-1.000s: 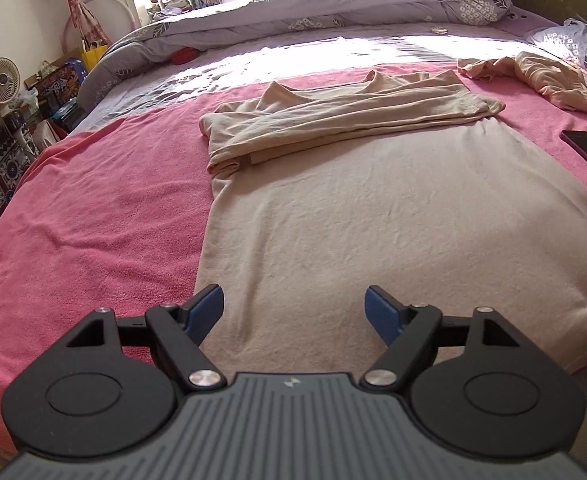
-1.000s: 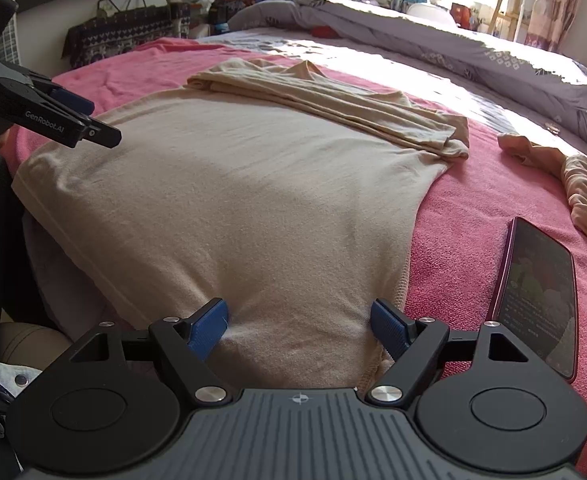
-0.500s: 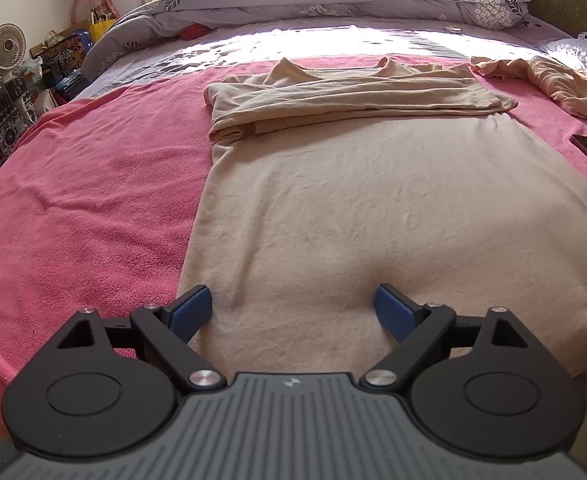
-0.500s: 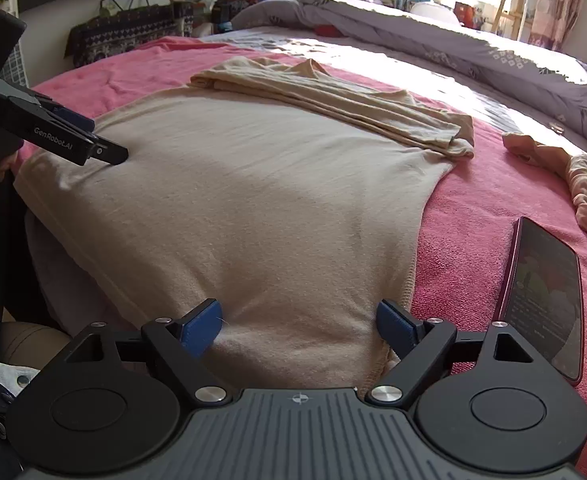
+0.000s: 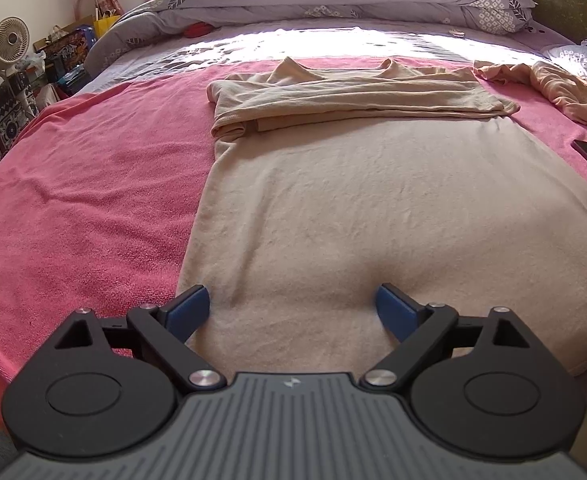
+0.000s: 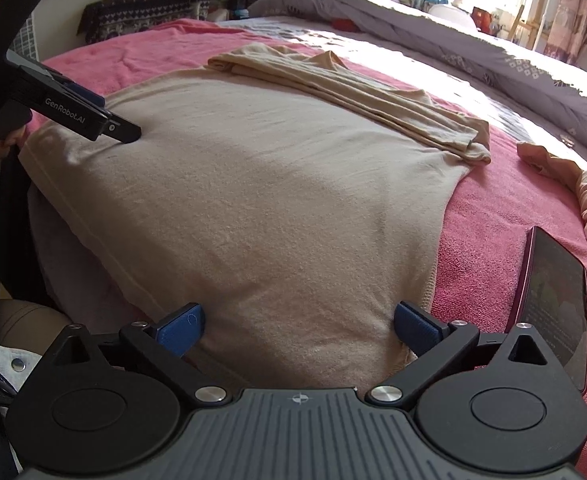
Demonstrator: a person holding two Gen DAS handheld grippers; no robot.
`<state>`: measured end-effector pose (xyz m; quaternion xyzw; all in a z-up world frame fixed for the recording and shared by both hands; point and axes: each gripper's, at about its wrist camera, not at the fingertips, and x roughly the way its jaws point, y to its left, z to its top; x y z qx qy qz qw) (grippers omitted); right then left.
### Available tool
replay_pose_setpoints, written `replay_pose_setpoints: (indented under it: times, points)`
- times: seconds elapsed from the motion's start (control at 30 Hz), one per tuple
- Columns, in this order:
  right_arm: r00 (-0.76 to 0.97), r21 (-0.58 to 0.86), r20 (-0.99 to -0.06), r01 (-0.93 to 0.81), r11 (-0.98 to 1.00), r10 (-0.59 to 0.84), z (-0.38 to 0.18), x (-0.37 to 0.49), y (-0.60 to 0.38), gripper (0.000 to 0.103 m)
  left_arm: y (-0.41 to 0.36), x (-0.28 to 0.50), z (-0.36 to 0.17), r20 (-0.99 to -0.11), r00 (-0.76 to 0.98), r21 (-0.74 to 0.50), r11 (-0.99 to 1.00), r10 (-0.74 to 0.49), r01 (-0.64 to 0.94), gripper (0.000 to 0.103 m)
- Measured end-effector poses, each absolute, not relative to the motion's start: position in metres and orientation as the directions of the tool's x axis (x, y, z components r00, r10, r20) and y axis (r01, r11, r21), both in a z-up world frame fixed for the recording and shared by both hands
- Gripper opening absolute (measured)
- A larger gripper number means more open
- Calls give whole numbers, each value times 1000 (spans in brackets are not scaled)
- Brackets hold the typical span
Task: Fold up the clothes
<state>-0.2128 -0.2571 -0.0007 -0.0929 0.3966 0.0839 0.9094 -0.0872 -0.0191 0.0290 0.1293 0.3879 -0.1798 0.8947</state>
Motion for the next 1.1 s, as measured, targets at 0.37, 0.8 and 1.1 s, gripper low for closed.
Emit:
replay_pose_setpoints:
  times: [0.37, 0.8, 1.1]
  points:
    - [730, 115, -660, -134, 984, 176, 24, -206, -273, 100, -18, -88, 26, -733, 642, 79, 909, -225, 408, 95]
    - [868, 44, -497, 38, 998, -11, 43, -71, -268, 102, -15, -88, 24, -726, 646, 58, 916, -235, 398, 97]
    - [786, 96, -617, 127, 987, -41, -11, -40, -284, 103, -16, -84, 21, -725, 645, 46, 918, -242, 395, 102]
